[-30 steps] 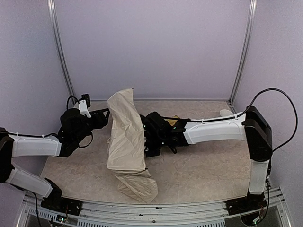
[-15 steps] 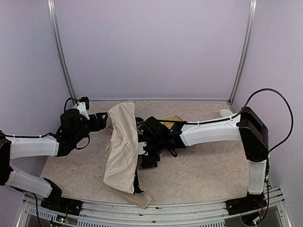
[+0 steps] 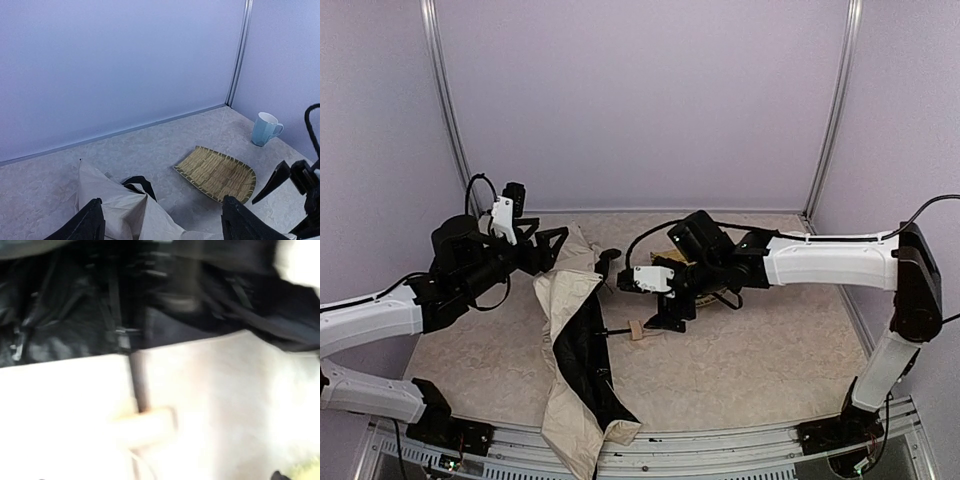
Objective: Put away the umbrella
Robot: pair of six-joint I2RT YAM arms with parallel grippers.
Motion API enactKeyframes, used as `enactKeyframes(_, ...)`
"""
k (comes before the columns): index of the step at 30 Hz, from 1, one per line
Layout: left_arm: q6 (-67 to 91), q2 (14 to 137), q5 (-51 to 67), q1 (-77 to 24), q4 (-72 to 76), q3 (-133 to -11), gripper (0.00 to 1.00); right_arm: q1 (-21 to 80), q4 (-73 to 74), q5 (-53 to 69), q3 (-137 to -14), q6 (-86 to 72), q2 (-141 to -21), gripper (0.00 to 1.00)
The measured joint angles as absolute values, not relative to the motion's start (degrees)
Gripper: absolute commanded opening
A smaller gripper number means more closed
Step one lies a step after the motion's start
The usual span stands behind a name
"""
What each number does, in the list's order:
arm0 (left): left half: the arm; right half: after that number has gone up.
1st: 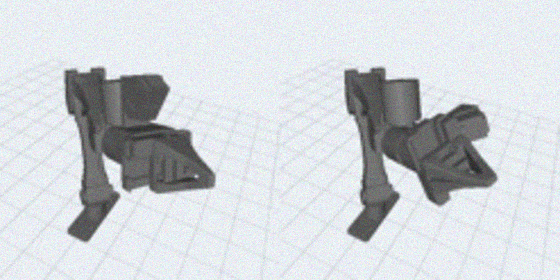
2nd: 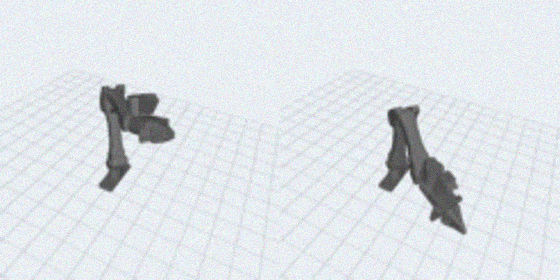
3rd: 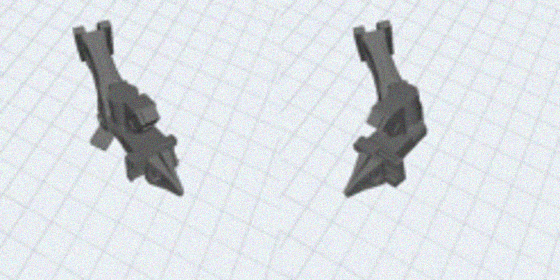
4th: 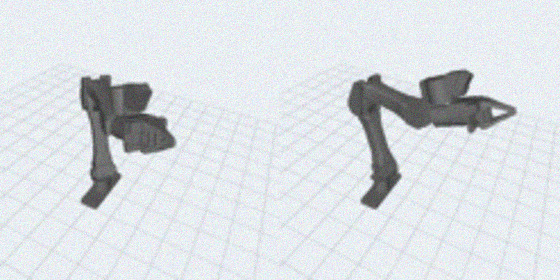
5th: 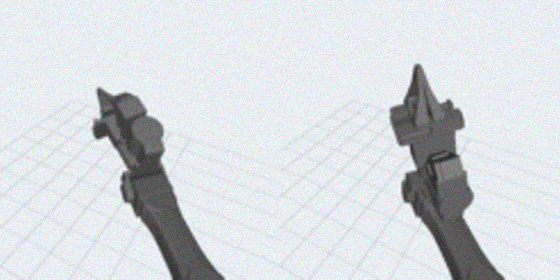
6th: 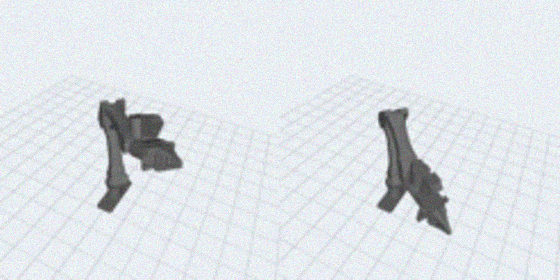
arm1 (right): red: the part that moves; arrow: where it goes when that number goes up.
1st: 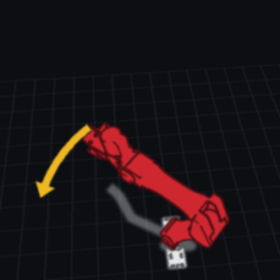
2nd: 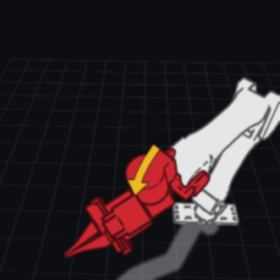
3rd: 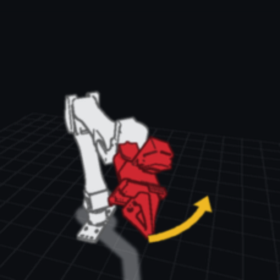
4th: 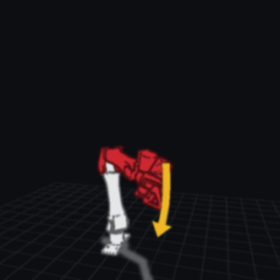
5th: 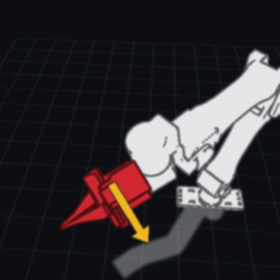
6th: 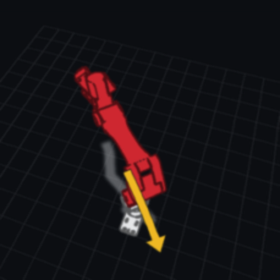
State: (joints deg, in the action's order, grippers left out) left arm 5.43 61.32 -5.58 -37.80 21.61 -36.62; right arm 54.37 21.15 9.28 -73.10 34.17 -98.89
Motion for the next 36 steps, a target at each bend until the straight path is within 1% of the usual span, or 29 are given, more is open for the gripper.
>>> enactKeyframes(3,4.8,63.6,-3.8,-37.8,18.3,-38.0,0.67,51.6,19.5,12.5,-72.8,32.9,-96.6,0.94)
enactKeyframes(7,5.1,67.3,-1.0,-37.8,13.8,-38.1,0.62,51.1,17.2,16.5,-73.8,32.3,-97.3,0.89)
enactKeyframes(11,6.7,68.1,1.0,-38.2,11.2,-37.5,0.61,51.1,17.1,20.5,-79.2,31.9,-104.8,0.80)
enactKeyframes(15,9.6,66.1,1.2,-38.5,11.1,-34.3,0.60,51.1,18.6,23.8,-86.9,31.9,-115.2,0.77)
enactKeyframes(18,11.8,64.2,1.4,-38.5,11.1,-31.5,0.60,51.1,19.8,25.3,-89.9,32.1,-120.7,0.75)
enactKeyframes(21,13.7,63.9,1.5,-38.7,11.1,-29.8,0.61,51.1,20.9,25.7,-91.4,32.6,-124.7,0.70)
enactKeyframes(23,14.7,63.8,1.6,-38.9,11.1,-28.9,0.61,51.3,22.0,25.8,-92.2,33.0,-126.8,0.63)
enactKeyframes(28,16.1,63.8,1.5,-39.1,11.1,-28.4,0.61,51.5,22.0,25.9,-92.5,32.9,-128.9,0.37)
enactKeyframes(32,16.4,63.8,1.2,-39.1,11.2,-28.4,0.64,51.7,19.9,26.0,-92.7,32.3,-128.8,0.22)
enactKeyframes(35,16.3,63.6,0.9,-39.1,11.1,-28.4,0.65,51.7,18.0,26.2,-91.7,31.5,-128.7,0.04)
enactKeyframes(36,16.3,63.5,0.7,-39.1,11.1,-28.4,0.66,51.7,17.5,26.1,-91.4,31.7,-128.6,0.02)
